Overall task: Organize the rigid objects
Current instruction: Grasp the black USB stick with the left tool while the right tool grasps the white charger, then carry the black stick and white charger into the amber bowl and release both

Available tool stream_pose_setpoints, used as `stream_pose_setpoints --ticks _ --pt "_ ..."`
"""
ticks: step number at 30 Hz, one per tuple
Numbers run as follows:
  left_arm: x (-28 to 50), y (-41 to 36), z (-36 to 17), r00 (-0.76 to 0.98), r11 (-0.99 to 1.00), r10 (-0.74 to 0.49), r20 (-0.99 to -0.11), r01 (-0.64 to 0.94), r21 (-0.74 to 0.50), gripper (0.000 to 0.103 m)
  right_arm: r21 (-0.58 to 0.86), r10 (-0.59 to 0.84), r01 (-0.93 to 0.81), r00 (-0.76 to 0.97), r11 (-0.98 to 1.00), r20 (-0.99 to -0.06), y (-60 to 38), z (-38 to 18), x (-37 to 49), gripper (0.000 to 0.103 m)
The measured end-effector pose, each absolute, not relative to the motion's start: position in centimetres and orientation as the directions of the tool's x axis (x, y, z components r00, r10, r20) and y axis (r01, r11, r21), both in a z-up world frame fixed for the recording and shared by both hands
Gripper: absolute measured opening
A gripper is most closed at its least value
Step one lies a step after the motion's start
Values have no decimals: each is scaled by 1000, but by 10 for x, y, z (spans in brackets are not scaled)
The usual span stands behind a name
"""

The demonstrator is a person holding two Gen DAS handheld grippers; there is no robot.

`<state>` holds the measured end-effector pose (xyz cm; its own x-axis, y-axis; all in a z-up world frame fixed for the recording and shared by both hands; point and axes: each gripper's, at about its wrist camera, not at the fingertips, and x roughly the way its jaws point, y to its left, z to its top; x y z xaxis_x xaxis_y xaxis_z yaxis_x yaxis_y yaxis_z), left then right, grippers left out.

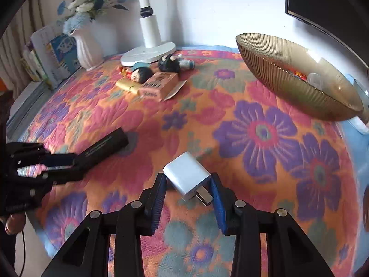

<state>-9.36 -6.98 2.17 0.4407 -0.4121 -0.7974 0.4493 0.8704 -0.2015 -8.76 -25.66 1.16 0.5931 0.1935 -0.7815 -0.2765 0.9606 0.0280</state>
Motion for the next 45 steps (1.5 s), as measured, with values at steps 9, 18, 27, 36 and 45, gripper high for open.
stream_pose_setpoints --ticks 9,18,27,36,45 --pt "-74 -118 12 508 883 -275 -816 470 -5 65 33 217 -303 598 952 -772 -262 12 -90 59" --pt "-88 -120 16 535 889 -288 -794 457 -14 21 15 233 -339 615 941 -753 -257 14 -97 34" --pt "-72 -123 72 625 909 -346 -699 408 -85 21 71 232 -242 746 968 -624 -307 82 -103 34" --pt "-7 -196 150 656 863 -462 -597 488 -132 21 133 -48 150 819 980 -571 -420 166 -67 34" --pt "31 -254 139 588 832 -505 -632 525 -177 21 219 -39 234 763 947 -645 -450 153 -33 34"
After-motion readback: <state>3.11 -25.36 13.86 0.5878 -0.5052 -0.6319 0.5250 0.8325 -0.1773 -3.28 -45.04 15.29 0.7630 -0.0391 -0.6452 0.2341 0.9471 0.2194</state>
